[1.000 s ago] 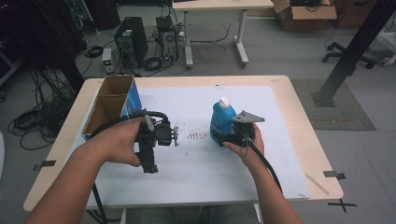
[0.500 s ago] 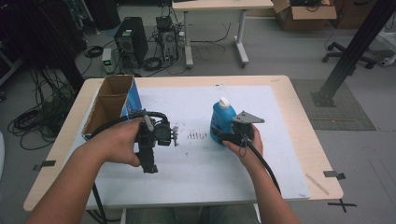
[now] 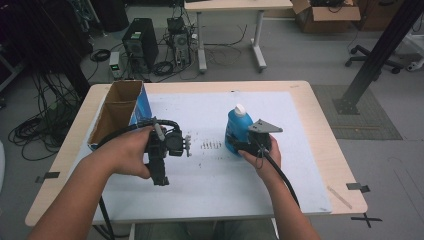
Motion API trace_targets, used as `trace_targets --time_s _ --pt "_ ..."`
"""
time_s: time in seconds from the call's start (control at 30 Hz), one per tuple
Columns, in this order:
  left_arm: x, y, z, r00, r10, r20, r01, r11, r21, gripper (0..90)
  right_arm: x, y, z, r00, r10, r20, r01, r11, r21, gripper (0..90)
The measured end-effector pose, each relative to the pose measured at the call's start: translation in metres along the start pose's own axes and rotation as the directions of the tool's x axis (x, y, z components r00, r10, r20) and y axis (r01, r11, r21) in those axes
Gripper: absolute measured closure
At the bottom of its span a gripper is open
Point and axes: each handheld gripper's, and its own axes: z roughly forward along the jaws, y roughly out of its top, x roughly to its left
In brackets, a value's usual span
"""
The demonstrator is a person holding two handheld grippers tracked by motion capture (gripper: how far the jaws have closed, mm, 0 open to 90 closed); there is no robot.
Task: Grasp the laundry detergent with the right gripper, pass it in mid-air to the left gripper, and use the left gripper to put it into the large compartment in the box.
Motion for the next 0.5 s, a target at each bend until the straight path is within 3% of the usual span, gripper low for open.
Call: trace_targets --time_s 0.5 --pt "0.0002 0.001 0.0005 1.0 0.001 0.001 -0.001 1.0 0.001 0.2 0.0012 -0.0005 0.0015 0.9998 -0.018 0.003 0.018 1.0 -0.01 39.3"
